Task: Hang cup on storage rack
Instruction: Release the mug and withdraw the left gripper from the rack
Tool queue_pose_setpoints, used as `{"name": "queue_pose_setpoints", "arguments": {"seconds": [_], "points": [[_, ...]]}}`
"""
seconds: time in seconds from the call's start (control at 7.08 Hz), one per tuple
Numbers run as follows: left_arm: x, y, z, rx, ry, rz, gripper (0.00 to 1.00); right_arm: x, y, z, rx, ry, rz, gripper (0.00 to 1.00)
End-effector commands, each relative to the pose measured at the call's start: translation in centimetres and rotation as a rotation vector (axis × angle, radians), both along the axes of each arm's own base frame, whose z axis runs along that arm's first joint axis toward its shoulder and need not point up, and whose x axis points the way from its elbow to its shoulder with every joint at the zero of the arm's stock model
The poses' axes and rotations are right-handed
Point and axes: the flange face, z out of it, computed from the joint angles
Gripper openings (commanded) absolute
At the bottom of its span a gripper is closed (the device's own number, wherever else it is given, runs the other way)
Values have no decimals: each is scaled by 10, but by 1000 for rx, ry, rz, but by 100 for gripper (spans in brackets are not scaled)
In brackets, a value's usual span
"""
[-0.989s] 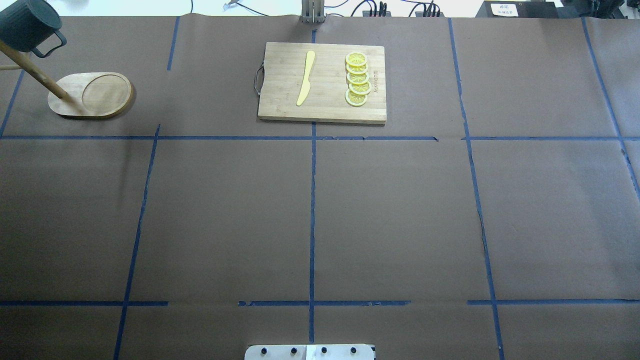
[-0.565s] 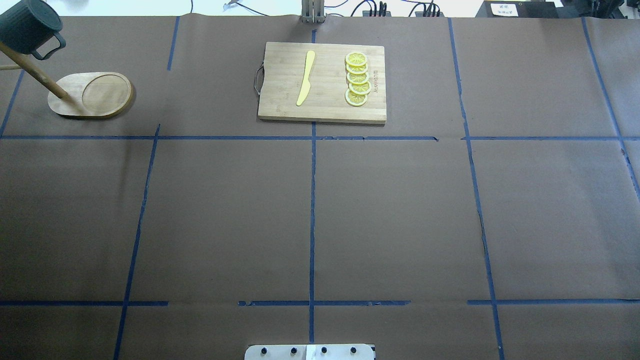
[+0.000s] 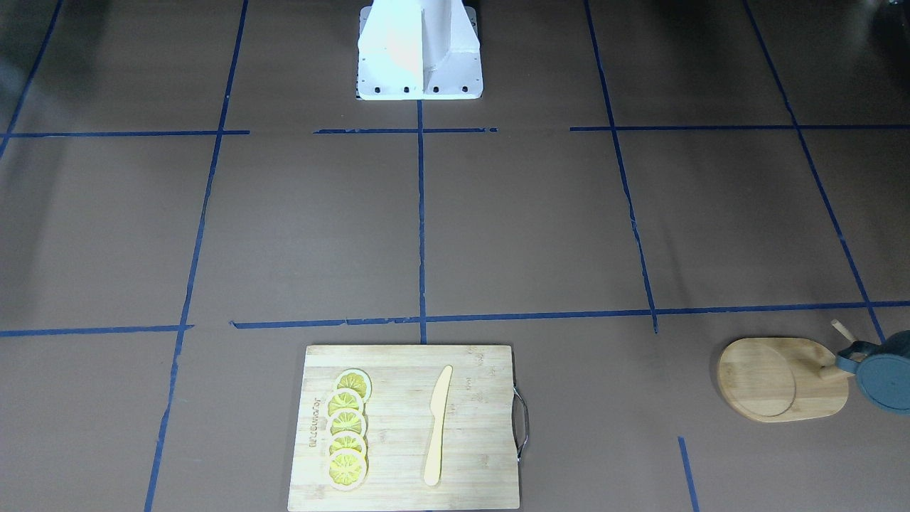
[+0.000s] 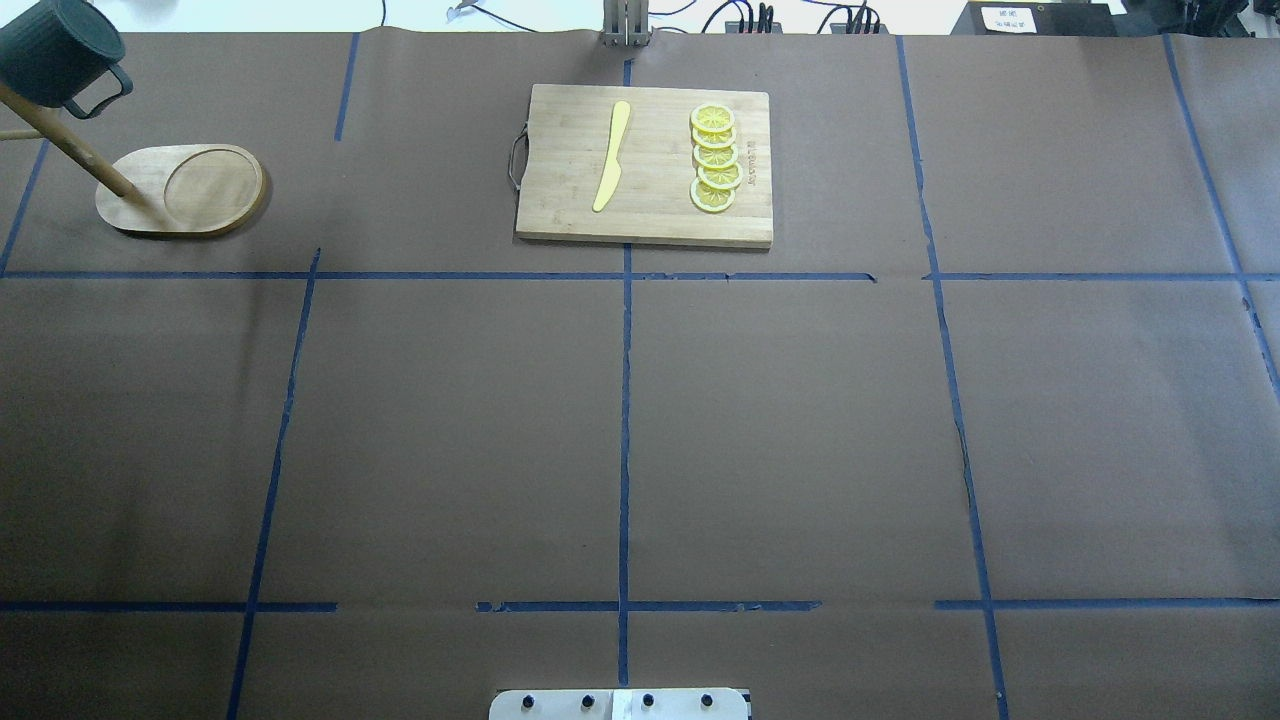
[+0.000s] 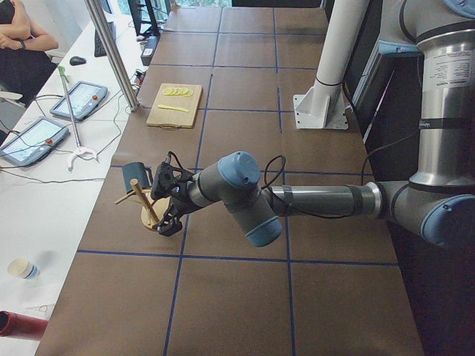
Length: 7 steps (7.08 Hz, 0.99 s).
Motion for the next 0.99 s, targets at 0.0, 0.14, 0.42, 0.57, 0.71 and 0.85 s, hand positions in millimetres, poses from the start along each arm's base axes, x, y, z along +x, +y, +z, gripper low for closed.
{"name": "queue_pose_setpoints", "arguments": {"seconds": [0.0, 0.14, 0.42, 0.57, 0.71, 0.85], "points": [[0, -1, 43, -180, -172, 190, 100, 0, 0, 2, -8, -1, 4, 100], [2, 0, 59, -284, -190, 266, 100, 0, 0, 4, -15, -5, 5, 100], [19, 10, 84, -446, -178, 399, 100, -1, 1, 7, -23, -12, 5, 100], [32, 10, 84, -495, -109, 475, 100, -1, 1, 7, -23, -12, 5, 100], [46, 4, 78, -522, -39, 521, 100, -1, 1, 7, -23, -15, 5, 100], [52, 6, 79, -516, -32, 535, 100, -1, 2, 8, -27, -17, 5, 100]]}}
